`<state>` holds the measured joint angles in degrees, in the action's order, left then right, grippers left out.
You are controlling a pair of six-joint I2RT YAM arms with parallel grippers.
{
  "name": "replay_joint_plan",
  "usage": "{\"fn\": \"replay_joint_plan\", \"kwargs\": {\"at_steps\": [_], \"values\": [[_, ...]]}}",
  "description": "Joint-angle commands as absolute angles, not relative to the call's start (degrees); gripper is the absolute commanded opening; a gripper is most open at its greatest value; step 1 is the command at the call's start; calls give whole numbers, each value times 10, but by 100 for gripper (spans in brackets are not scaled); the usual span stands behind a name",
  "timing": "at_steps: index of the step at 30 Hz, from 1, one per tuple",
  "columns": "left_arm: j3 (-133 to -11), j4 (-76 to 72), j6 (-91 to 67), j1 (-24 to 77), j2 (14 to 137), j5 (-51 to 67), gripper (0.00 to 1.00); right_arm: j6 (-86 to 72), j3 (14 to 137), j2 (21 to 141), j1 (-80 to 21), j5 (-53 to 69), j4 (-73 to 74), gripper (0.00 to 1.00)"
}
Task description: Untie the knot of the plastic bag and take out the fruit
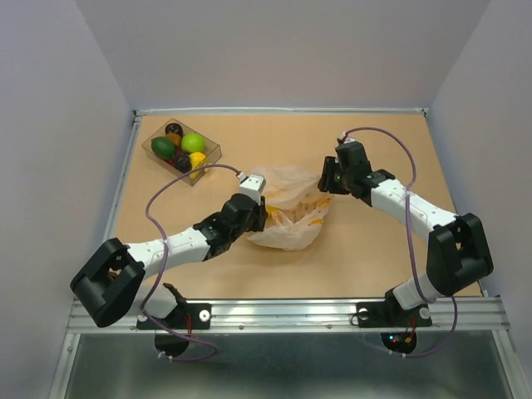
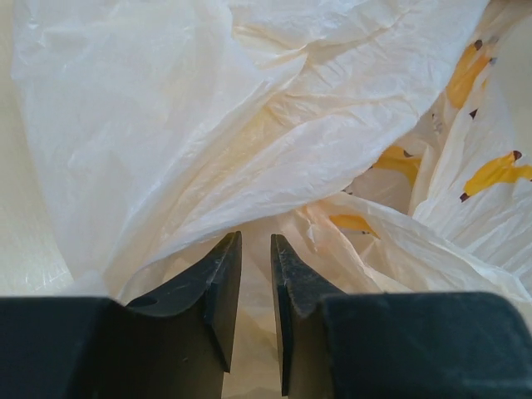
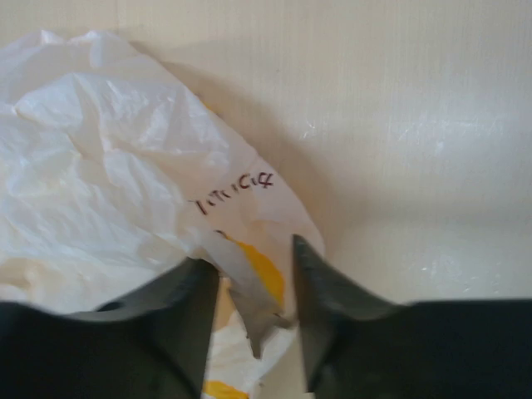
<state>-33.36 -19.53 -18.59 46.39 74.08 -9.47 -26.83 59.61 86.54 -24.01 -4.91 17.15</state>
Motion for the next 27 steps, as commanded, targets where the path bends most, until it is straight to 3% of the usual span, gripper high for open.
{"fn": "replay_joint_plan", "kwargs": {"at_steps": [1,4,7,15,19,23,27], "values": [[-354,-194,-163,465,754,-115,32,-206,644,820,-261,-26,160,56],[-375,-190,-156,465,770,-126,32,-136,662,790,-303,-23,170,78],[-383,-192,-156,465,776,-137,33,-52,673,767,-352,-4,177,86],[-374,-194,-163,465,772,-143,40,97,717,806,-407,77,190,91],[-365,-191,-182,466,764,-160,46,114,744,842,-409,38,188,93],[-348,-196,-215,465,756,-183,61,90,770,889,-409,-100,188,93],[-361,-193,-217,465,748,-191,77,42,786,877,-408,-121,186,92]]}}
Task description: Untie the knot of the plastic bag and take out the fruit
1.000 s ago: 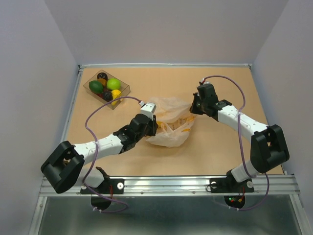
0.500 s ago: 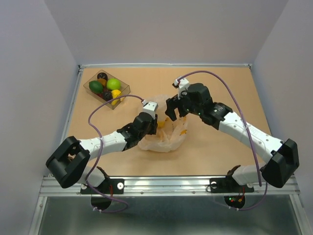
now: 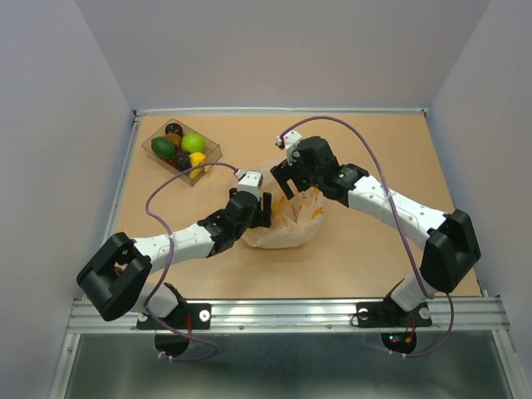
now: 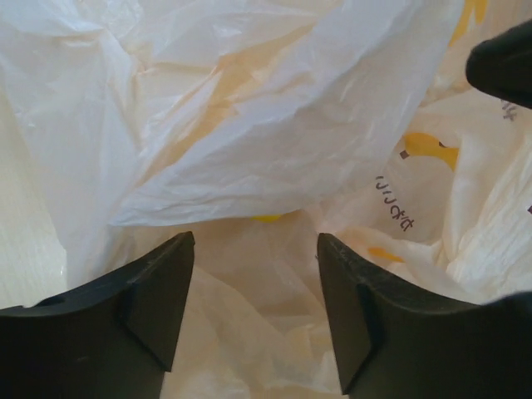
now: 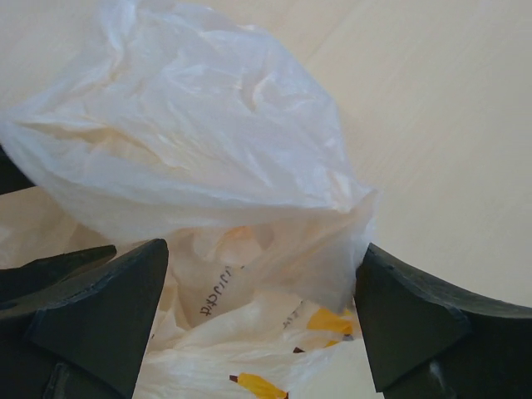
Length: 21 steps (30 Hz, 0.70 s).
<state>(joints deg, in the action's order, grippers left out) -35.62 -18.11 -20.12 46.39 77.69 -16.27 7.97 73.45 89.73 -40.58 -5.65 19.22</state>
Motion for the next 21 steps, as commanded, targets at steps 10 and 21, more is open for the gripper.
{"fn": "replay_joint_plan", "kwargs": {"at_steps": [10,21], "values": [[-417,-202,-208,464,801,-235,89,-25,729,771,-408,-5,192,94],[-489,-227,-257,462,833,-264,85,-137,612,729,-409,89,162,80]]}}
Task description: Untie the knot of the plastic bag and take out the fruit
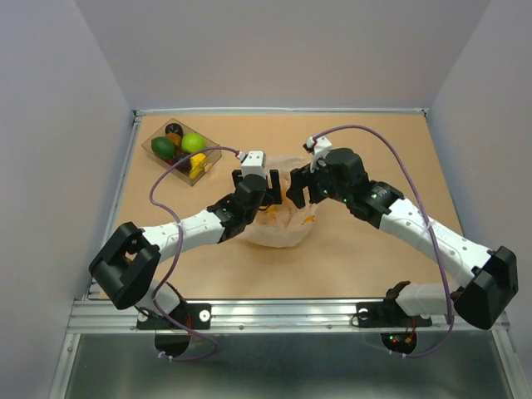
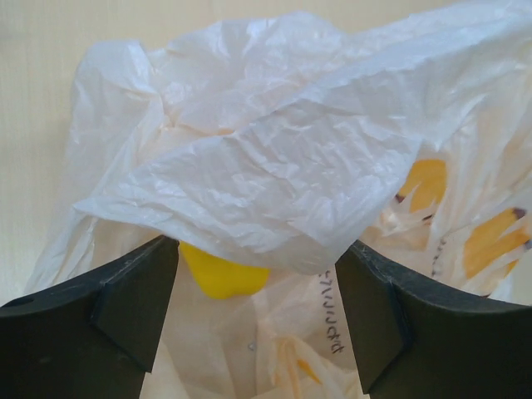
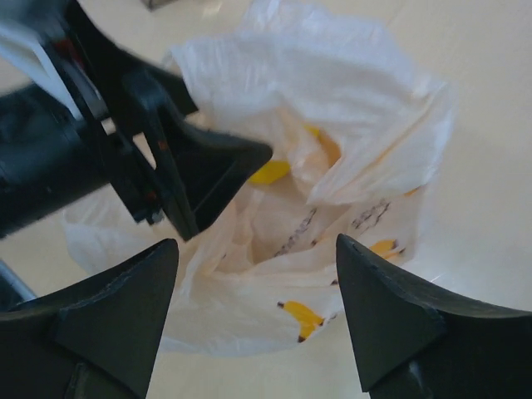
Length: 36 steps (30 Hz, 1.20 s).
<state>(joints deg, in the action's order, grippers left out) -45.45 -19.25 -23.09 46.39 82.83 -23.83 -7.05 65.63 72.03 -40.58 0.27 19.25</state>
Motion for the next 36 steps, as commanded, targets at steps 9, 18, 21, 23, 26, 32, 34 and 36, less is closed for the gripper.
{"fn": "replay_joint_plan", "kwargs": {"at_steps": [9,18,21,23,26,32,34,36], "values": [[-507,-229,-317,449,875,-280,80,-233,438,791,-411,111,5,62],[-536,-224,-348,407,888,-287,80,-261,348,798,-413,106,-36,59],[-561,-223,-347,402,894,-279,79,-257,342,804,-415,105,-36,59],[-572,-222,-341,401,902,-270,79,-255,343,810,-415,107,-34,59],[-583,-208,-333,403,910,-237,81,-256,354,799,-416,106,-33,60],[-536,-197,-295,415,886,-200,89,-250,388,779,-416,95,-23,61],[-531,-177,-271,421,882,-184,89,-249,398,781,-416,96,-21,61],[-533,-154,-257,428,875,-182,89,-249,403,780,-416,97,-20,61]]}}
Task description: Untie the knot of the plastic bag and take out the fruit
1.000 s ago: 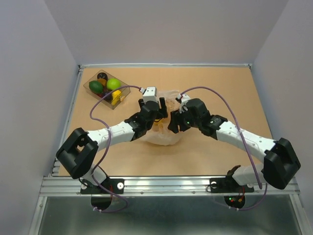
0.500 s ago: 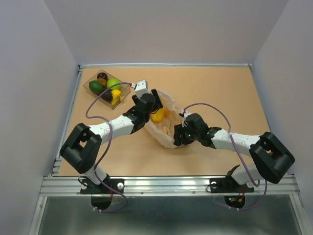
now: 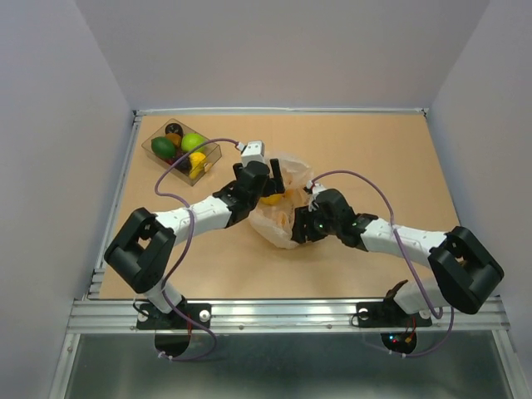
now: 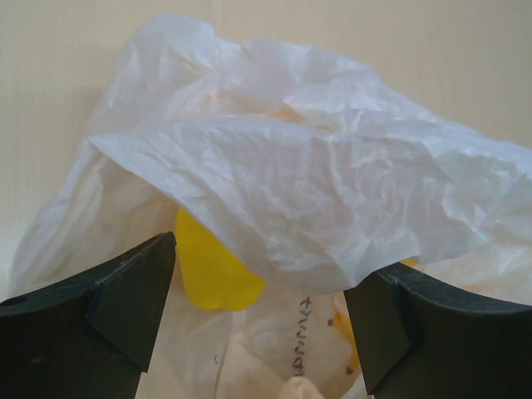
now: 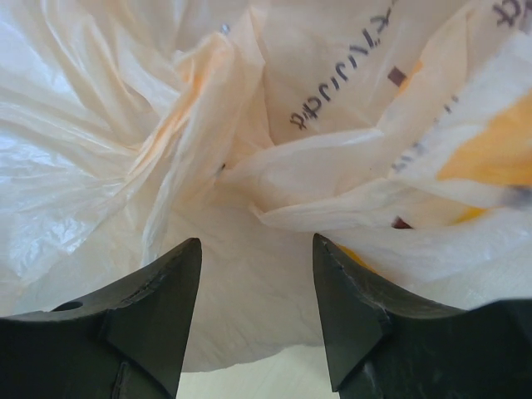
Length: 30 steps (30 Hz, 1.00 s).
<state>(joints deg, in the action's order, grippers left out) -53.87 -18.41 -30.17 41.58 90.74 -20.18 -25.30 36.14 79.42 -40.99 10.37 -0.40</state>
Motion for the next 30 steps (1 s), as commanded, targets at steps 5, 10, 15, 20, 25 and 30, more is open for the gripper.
{"fn": "replay_joint_plan", "kwargs": {"at_steps": [5,10,15,20,25,30], "values": [[-519,-120,-233,441,857,-197,89,-246,410,768,-416,91,-17,61],[-532,-122,-196,441,896,-207,90,-241,414,773,-416,91,-15,62],[-527,-143,-147,442,896,-192,92,-238,424,746,-416,80,-4,62],[-497,-185,-138,441,886,-187,92,-183,511,711,-416,27,92,73],[-485,-200,-145,441,888,-183,92,-98,611,700,-416,-63,177,83],[-461,-241,-155,441,873,-172,92,-16,678,726,-414,-147,191,96]]}}
